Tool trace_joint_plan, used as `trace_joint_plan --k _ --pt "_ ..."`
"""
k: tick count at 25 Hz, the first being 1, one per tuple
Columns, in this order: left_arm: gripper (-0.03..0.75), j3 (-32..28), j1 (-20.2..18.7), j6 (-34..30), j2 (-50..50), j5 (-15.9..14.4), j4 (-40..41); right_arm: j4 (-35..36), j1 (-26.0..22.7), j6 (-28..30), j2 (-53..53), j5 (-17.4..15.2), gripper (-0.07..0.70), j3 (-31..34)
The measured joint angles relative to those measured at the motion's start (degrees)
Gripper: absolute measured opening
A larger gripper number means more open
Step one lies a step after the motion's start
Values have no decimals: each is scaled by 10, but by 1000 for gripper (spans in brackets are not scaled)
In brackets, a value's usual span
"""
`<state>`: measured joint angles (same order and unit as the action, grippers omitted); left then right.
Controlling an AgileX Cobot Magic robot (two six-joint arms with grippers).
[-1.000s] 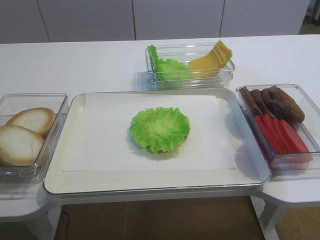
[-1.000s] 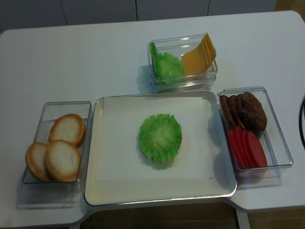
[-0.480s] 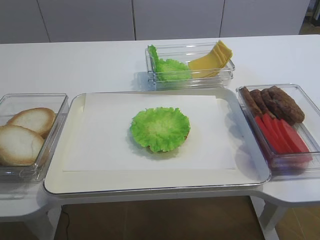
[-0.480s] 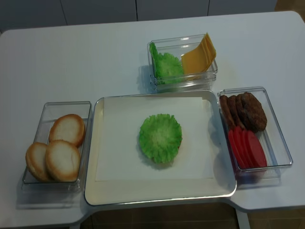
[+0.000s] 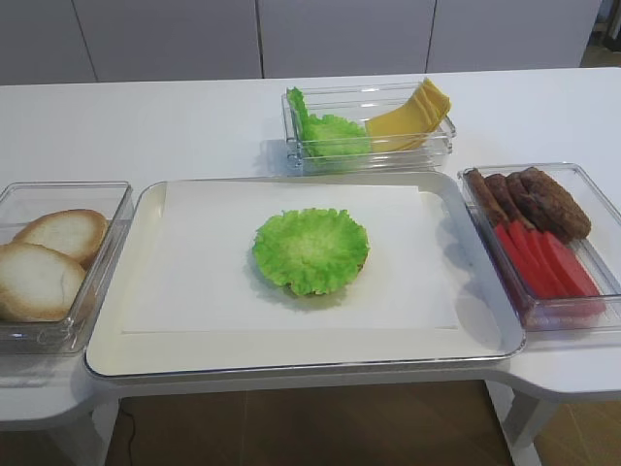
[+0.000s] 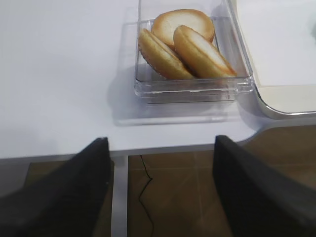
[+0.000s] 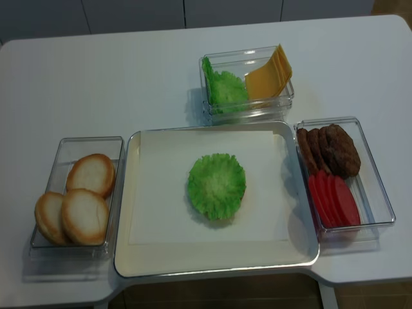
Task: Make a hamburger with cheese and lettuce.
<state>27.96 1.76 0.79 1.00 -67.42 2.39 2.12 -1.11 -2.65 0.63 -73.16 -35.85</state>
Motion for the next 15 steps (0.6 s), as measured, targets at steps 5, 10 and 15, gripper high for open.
trace_joint_plan --k 5,10,15 --pt "477 0 0 0 0 0 0 -17 0 15 5 4 356 7" --pt "477 0 0 0 0 0 0 -28 0 18 5 35 356 48" --pt "477 0 0 0 0 0 0 -37 0 27 5 70 356 81"
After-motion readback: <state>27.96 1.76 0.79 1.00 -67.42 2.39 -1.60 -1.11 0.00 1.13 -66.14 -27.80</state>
